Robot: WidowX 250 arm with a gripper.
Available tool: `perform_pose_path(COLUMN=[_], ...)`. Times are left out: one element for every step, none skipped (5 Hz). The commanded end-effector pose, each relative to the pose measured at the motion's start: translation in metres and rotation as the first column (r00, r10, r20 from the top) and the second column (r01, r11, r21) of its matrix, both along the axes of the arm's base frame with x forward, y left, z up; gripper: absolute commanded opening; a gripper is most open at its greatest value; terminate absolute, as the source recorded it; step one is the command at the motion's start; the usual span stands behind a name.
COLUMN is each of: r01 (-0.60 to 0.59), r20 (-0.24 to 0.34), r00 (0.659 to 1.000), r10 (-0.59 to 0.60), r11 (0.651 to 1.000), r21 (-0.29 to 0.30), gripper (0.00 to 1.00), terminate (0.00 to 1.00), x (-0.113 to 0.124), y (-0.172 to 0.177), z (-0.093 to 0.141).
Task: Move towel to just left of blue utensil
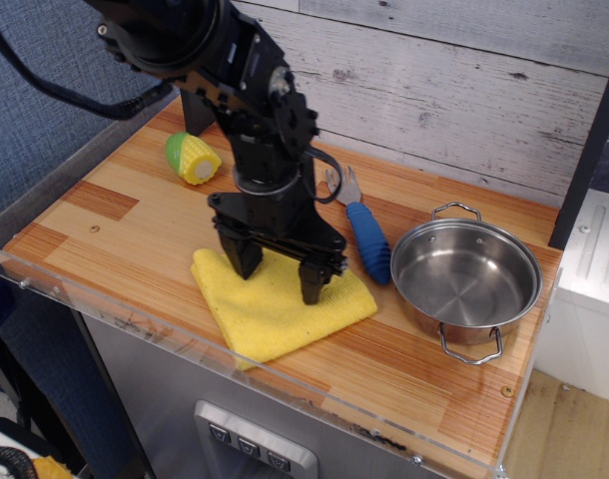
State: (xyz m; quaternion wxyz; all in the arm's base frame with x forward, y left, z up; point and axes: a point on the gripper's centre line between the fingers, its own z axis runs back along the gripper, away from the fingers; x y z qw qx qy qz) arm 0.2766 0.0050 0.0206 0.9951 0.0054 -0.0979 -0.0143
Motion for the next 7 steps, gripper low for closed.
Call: perform_pose_path(r01=[0.027, 0.024, -0.03, -0.081, -0.108, -0.123, -0.123], r20=[0.04, 0.048, 0.067, 0.137, 0.182, 0.22, 0.22], r00=[0.999, 0.999, 0.997, 0.987, 0.977, 0.967, 0.967], r10=[-0.028, -0.024, 0.03, 0.08, 0.112, 0.127, 0.127], r11=[0.999, 1.0, 1.0, 0.997, 0.994, 0.992, 0.992], r21=[0.021, 0.013, 0.004, -0.005, -0.032, -0.033, -0.033], gripper=[1.0, 1.0, 1.0, 1.0, 1.0, 1.0, 1.0], terminate=[0.0, 0.0, 0.0, 0.0, 0.0, 0.0, 0.0], x=[-0.002, 0.0, 0.007, 0.013, 0.011, 0.003, 0.003], y=[-0.004, -0.003, 0.007, 0.017, 0.026, 0.032, 0.032], z=[0.011, 0.021, 0.052, 0.094, 0.128, 0.156, 0.156])
